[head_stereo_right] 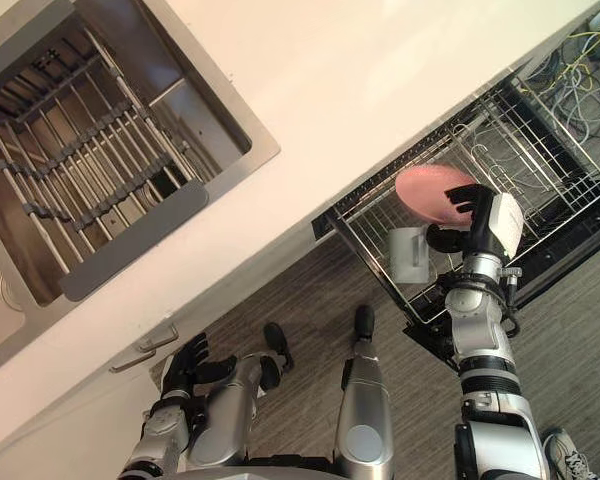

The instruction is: Walk over to the sink, pick up the cup, carry it to the dishwasher, place the cup inside the dishwasher, then close the dishwasher door

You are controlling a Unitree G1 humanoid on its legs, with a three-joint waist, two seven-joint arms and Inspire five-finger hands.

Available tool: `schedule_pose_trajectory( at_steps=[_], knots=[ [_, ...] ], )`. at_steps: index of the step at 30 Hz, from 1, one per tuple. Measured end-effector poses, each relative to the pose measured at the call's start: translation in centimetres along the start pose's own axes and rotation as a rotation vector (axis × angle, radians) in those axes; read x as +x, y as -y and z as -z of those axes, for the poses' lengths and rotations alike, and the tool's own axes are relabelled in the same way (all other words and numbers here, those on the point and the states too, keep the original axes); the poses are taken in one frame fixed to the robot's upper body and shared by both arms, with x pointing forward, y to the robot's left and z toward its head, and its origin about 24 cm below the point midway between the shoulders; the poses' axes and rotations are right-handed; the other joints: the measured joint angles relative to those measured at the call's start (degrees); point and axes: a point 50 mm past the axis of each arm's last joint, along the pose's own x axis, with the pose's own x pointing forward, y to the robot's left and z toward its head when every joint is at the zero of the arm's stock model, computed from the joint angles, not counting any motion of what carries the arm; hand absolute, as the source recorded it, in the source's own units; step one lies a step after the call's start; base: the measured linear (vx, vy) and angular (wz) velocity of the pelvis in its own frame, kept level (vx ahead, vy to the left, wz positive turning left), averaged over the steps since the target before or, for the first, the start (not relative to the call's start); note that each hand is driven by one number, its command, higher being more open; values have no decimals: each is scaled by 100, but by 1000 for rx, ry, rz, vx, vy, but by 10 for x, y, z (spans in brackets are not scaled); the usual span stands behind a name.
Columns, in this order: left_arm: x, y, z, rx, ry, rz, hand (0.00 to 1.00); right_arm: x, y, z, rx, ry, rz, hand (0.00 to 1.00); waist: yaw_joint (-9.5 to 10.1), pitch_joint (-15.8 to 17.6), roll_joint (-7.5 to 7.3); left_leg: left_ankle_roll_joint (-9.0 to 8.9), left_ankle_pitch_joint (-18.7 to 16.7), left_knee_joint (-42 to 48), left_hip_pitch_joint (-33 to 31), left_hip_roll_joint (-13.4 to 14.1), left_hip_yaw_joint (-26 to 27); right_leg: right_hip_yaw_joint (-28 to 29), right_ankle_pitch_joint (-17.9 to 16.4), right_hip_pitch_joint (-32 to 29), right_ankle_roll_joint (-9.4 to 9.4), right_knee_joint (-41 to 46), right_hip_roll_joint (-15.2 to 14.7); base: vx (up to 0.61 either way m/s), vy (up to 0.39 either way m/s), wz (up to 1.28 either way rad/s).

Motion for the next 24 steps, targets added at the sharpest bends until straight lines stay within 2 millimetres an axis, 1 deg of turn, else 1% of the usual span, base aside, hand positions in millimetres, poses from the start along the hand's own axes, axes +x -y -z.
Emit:
schedule_pose_trajectory(
  at_steps=[4,6,9,13,15,16,18,19,21,22,24],
  knots=[
    [0,0,-1,0,2,-11,90,0,0,-2,12,4,5,90,18,7,-11,-1,-1,23,-2,-5,-45,17,-4,0,-4,30,3,0,0,0],
    [1,-1,-2,0,5,-12,90,-3,-1,-6,65,6,10,90,16,25,-40,-5,-4,41,0,-3,-60,37,-5,-3,-5,44,9,-15,-1,-2],
    [2,-1,-6,-1,18,-12,90,-15,-2,-11,140,32,-5,90,17,75,-129,-18,-13,73,9,12,-69,70,-6,-3,-5,62,28,-30,-4,-4],
    [3,-1,-7,-2,19,-11,90,-33,5,-14,190,75,-18,90,6,108,-217,-37,-26,87,74,30,-37,123,-5,33,-5,71,47,-21,-3,-7],
    [3,-2,-8,-5,14,-13,90,-46,16,-14,236,86,32,90,1,105,-261,-57,-51,84,175,46,-23,156,-5,109,-4,55,72,-6,-6,-10],
    [3,-3,-7,-5,11,-14,90,-48,20,-13,244,84,48,90,1,101,-274,-62,-63,84,209,52,-13,172,-5,136,-5,50,81,0,-3,-14],
    [3,-6,-7,-5,4,-23,90,-60,33,-5,266,64,118,90,-15,84,-354,-78,-107,68,327,70,28,234,-6,221,-5,20,108,0,2,-15],
    [3,-6,-7,-5,3,-24,90,-62,35,-3,267,58,130,90,-22,81,-368,-80,-112,64,340,71,32,240,-6,231,-5,12,110,4,4,-13],
    [3,-12,-5,-18,-5,-44,90,-77,45,19,281,-34,214,90,-114,27,-491,-80,-130,5,424,75,75,274,-6,292,-5,-47,125,21,4,-10],
    [3,-13,-4,-19,-8,-44,90,-82,46,25,288,-65,230,90,-130,19,-508,-81,-131,-12,451,72,85,277,-6,313,-5,-61,125,40,4,-9],
    [2,-12,-4,-10,-10,-36,90,-103,52,52,365,-205,302,90,-134,8,-524,-98,-142,-49,553,86,148,307,-10,367,0,-69,141,45,2,-12]
  ],
)
